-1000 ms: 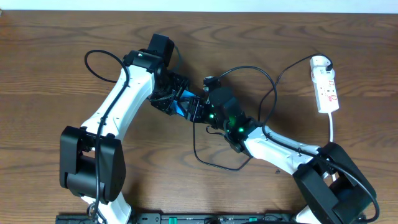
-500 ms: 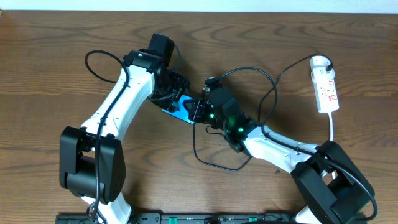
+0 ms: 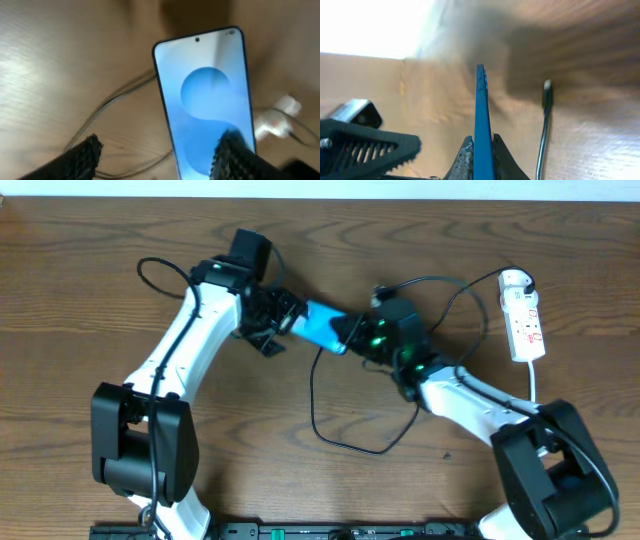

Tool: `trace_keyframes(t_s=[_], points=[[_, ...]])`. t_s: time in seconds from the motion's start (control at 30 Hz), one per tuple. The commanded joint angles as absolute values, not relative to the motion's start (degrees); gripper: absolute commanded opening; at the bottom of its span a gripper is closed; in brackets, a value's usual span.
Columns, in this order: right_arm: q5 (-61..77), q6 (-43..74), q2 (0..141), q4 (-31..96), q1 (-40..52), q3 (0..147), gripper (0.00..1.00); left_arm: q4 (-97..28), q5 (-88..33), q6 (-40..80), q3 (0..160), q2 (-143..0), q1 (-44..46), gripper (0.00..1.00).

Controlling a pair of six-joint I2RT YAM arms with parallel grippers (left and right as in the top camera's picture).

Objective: Plug charger to phone and switch on socket

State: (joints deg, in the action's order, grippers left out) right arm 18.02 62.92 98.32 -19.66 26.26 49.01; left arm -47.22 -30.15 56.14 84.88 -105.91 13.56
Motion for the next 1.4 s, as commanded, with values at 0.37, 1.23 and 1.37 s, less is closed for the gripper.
trace_keyframes(t_s=[0.37,1.23,1.37], points=[[9.50,94.45,93.23,-33.67,23.35,49.93,0.02,-31.16,-59.16,55.90,85.41,-104.55,9.02,0.96],[-0.95,104.62,93.23,-37.98,33.23,49.93,0.02,-24.05,-54.26,66.83,85.41,-104.57,9.02,0.39],[-0.93,104.79,93.23,-38.00,33.67,49.93,0.02,-24.01,-52.42,67.68,85.41,-104.57,9.02,0.26]])
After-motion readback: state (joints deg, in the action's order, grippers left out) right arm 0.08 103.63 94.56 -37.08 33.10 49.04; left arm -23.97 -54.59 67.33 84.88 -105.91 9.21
